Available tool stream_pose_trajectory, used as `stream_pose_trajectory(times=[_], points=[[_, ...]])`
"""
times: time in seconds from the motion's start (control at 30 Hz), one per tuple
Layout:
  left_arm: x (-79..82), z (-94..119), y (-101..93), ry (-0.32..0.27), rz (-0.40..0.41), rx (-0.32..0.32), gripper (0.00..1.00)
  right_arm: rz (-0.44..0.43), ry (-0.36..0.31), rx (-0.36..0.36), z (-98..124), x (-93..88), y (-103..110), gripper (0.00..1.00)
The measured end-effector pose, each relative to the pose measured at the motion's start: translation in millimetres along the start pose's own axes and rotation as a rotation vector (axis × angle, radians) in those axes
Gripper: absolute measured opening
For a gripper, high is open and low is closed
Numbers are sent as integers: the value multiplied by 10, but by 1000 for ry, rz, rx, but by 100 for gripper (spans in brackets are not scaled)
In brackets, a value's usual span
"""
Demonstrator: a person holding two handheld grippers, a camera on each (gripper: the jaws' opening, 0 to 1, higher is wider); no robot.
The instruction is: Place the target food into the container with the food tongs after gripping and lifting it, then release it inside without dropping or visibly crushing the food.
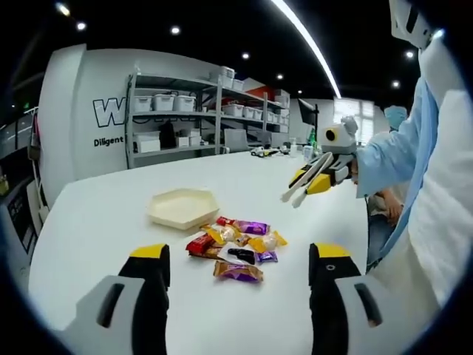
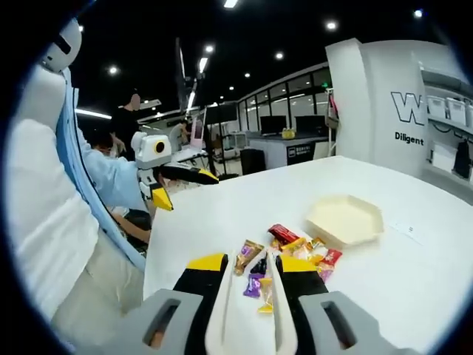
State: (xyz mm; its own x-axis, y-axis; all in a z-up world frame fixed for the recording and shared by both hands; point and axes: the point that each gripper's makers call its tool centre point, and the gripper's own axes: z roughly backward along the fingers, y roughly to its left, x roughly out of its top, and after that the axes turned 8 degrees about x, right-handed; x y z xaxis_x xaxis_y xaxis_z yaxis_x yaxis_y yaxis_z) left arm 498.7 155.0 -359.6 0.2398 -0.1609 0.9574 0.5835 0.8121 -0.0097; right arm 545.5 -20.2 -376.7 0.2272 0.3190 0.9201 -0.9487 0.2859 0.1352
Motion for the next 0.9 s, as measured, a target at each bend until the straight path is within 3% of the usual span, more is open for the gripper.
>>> stream_pose_trajectory(times=[0.3,0.9], points=[[-36,75,2,17,9,23,75,-42,22,-88,-11,-267,-251,21],[-16,66,13,18,-2,28,74,-83,72,-182,-151,-378,-532,21]])
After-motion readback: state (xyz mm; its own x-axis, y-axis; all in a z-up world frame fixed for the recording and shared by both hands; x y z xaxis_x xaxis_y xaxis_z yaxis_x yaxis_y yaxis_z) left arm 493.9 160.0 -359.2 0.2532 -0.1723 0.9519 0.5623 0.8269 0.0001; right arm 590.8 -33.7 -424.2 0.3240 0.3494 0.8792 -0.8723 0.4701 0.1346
